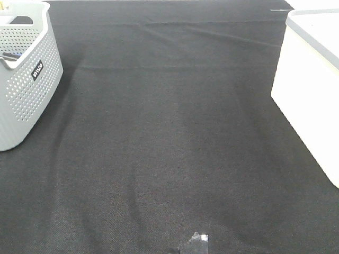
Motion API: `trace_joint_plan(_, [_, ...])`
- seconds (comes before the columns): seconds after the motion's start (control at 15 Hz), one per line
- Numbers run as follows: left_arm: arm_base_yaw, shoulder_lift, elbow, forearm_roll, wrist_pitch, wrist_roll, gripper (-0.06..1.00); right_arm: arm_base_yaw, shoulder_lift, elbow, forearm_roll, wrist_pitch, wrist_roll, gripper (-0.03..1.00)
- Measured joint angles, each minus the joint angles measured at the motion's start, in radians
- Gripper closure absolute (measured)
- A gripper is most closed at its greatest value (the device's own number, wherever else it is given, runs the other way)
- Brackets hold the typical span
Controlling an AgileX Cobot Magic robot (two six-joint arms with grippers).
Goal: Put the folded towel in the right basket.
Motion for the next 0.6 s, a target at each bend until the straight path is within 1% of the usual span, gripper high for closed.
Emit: trace_joint_plan(0.6, [0.000, 0.000, 0.000, 0.000, 0.000, 0.000, -0.05, 0.000, 0.000, 0.000, 0.000, 0.000, 0.000, 0.01])
